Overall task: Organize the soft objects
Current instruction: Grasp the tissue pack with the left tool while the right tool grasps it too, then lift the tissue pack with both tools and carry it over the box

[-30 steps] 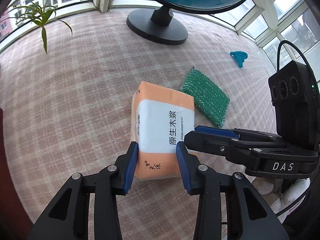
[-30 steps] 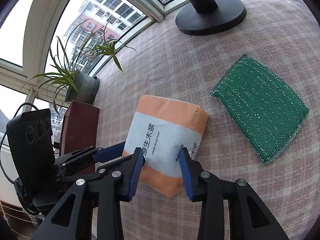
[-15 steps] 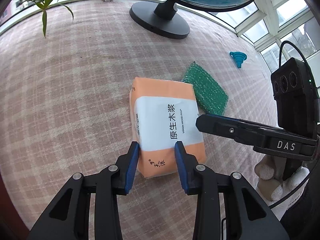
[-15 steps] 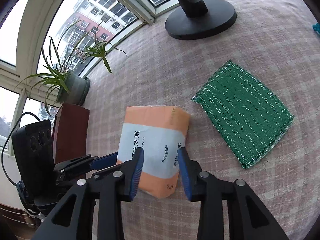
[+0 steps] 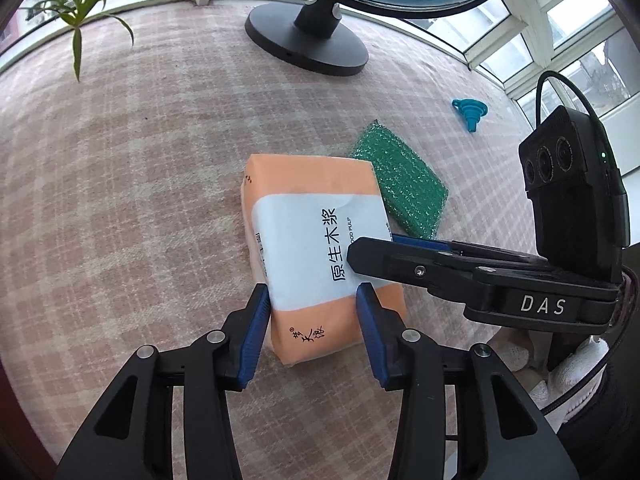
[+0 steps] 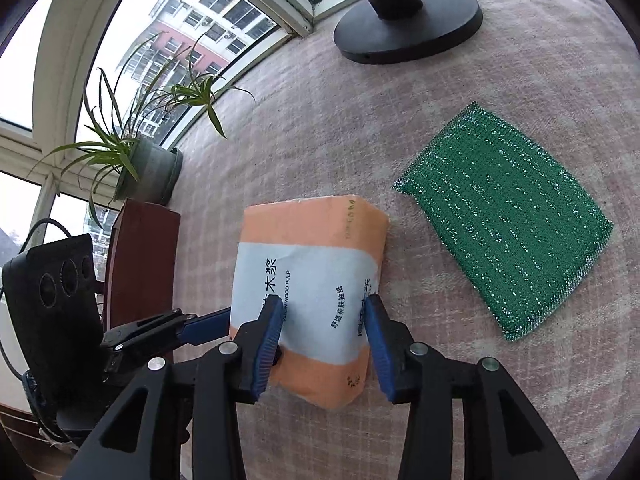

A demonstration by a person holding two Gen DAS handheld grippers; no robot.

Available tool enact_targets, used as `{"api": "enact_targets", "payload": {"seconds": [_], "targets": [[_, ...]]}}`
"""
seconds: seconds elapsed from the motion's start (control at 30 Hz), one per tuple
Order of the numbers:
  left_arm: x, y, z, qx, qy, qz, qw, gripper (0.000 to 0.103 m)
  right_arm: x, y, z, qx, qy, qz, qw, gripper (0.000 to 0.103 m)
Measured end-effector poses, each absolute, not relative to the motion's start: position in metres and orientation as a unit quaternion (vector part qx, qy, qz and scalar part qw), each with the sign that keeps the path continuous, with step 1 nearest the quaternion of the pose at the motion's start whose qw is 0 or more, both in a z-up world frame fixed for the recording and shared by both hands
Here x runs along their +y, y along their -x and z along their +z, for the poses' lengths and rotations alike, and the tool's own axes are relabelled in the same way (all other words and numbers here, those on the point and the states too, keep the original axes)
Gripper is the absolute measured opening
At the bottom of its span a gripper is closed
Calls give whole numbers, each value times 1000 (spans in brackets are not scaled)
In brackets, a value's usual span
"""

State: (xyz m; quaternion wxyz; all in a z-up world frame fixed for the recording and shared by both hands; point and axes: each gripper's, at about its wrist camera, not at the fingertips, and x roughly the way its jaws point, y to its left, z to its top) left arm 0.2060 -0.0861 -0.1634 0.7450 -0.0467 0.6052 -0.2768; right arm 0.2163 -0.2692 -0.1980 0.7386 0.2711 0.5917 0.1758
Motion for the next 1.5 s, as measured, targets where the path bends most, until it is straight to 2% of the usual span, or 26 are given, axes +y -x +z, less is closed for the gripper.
{"api": "enact_targets", "payload": {"seconds": [0.2, 0.57, 1.07, 1.5], "targets": [[-80, -199, -148, 590, 51, -278, 756, 42, -268, -214, -185, 581, -275, 185, 743, 40], [-37, -171, -95, 545, 70, -265, 792, 42, -232, -207, -128, 549, -248, 227, 765, 40], [90, -100, -33, 485, 99, -178, 850, 42, -85, -189, -63, 516, -191, 339, 763, 40], [181, -59, -25, 473, 125, -113, 865, 42, 28, -166, -51, 511, -156, 397, 746, 40]]}}
